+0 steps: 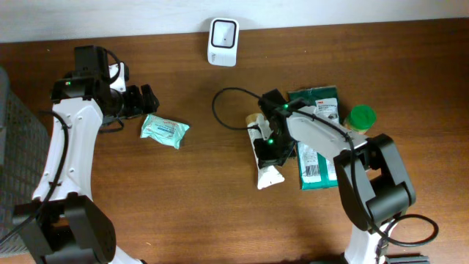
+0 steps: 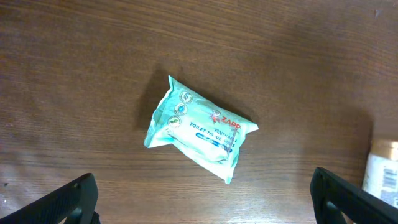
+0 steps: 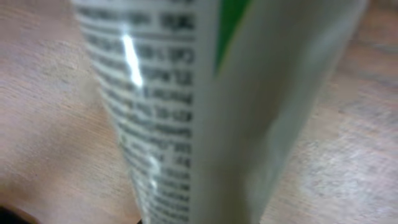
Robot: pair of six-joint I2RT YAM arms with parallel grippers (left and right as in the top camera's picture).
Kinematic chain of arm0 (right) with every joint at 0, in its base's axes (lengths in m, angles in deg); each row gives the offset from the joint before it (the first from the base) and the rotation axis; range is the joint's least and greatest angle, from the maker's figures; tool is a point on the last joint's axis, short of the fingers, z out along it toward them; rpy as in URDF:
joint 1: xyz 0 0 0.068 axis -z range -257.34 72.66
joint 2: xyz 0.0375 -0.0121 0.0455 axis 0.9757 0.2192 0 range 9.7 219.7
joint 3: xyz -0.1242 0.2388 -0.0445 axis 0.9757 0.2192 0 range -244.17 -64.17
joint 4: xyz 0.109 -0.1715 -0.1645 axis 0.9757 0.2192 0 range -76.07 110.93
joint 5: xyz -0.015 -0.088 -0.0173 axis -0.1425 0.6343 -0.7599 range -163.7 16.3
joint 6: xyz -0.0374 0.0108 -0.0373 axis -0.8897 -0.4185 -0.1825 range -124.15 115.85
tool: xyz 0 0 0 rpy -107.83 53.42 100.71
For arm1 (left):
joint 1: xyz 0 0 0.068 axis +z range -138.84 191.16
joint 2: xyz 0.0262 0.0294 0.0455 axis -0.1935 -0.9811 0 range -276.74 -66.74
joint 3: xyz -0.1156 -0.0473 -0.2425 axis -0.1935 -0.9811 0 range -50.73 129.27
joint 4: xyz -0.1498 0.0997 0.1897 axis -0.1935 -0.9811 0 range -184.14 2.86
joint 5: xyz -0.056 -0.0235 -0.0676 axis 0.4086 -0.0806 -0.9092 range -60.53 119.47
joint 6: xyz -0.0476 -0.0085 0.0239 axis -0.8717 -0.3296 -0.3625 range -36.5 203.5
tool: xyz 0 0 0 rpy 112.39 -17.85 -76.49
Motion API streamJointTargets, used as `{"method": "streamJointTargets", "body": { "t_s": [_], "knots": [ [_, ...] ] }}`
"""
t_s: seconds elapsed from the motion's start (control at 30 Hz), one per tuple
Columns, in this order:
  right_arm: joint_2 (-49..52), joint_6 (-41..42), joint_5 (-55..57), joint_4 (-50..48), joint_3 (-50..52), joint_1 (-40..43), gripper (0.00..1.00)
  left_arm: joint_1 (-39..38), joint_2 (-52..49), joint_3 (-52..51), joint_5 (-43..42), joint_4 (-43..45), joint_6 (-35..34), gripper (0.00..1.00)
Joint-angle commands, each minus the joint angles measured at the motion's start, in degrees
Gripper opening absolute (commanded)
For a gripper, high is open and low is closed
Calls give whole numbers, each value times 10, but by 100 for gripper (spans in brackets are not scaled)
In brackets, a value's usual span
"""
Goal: Scan the item barcode
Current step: 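Reach the right gripper to the white cream tube and grasp it, then lift the cream tube and hold it to the scanner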
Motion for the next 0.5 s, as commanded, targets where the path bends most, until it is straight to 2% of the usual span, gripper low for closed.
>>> {"method": "streamJointTargets", "body": {
  "t_s": [0.0,0.23,0.47],
  "knots": [
    [-21,-53,-75,-6,-65,6,4,0,9,6,2,1,1,99],
    [-48,-80,-261,33,-206,6,4,0,9,6,2,1,1,99],
    [-54,-80,-285,122,-328,6,4,0,9,6,2,1,1,99]
  ]
}}
